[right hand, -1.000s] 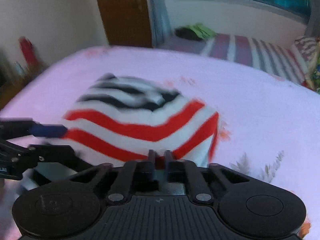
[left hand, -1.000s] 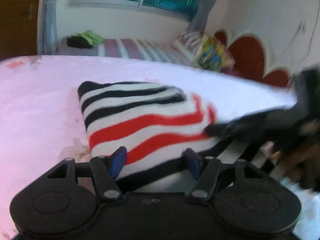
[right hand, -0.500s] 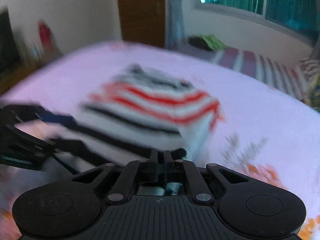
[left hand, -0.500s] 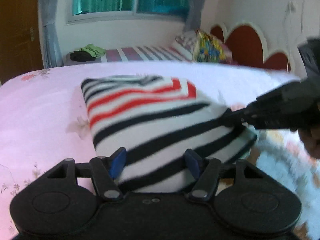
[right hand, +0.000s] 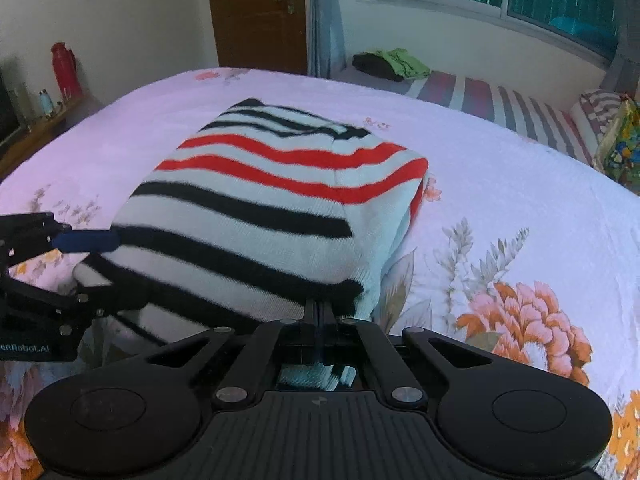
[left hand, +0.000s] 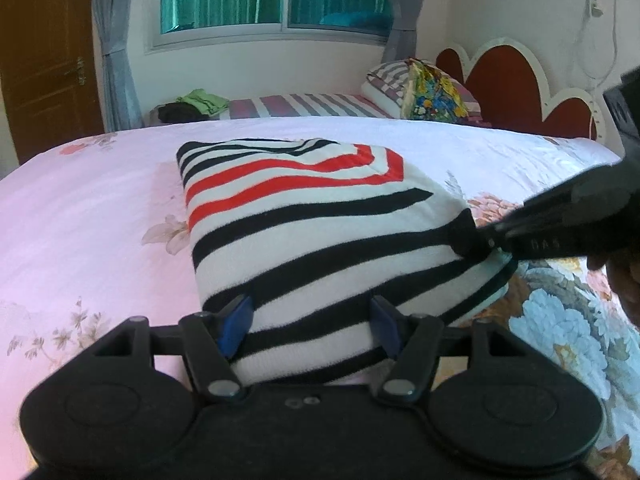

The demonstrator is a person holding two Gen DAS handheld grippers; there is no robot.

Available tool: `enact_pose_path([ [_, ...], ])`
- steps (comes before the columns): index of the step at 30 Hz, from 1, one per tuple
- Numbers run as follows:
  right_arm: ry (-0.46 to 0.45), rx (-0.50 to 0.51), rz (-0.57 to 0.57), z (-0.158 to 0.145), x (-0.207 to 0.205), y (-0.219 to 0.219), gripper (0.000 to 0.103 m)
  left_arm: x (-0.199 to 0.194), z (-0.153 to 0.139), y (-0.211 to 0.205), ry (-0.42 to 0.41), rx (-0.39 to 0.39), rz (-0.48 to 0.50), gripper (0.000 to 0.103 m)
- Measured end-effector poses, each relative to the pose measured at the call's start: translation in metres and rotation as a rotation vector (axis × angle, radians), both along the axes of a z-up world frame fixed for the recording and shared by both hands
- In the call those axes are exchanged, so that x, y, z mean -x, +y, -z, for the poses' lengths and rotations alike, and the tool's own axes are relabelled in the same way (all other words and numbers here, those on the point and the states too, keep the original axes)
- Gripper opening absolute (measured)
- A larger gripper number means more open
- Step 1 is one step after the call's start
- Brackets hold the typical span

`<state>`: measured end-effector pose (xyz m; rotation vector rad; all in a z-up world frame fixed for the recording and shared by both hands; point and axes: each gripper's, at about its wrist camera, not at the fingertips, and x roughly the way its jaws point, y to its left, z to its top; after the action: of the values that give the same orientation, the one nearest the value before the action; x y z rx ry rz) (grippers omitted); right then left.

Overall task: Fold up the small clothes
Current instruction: 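Press and square the folded sweater's sides with both grippers open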

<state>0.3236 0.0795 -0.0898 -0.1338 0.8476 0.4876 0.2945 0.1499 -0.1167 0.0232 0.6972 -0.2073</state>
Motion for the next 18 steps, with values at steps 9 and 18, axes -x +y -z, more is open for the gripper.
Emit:
enact_pose_path([
  [9,0.004,-0.012,0.011,0.006,0.005,-0.001,0.000,0.003,0.005,-0.003,0.004,-0.033,-0.034,0.063],
  [18,-0.019,-0.118,0.160,-0.029,0.065,-0.040,0.037,0.067,-0.028,-0.022,-0.072,-0.030,-0.119,0.065],
])
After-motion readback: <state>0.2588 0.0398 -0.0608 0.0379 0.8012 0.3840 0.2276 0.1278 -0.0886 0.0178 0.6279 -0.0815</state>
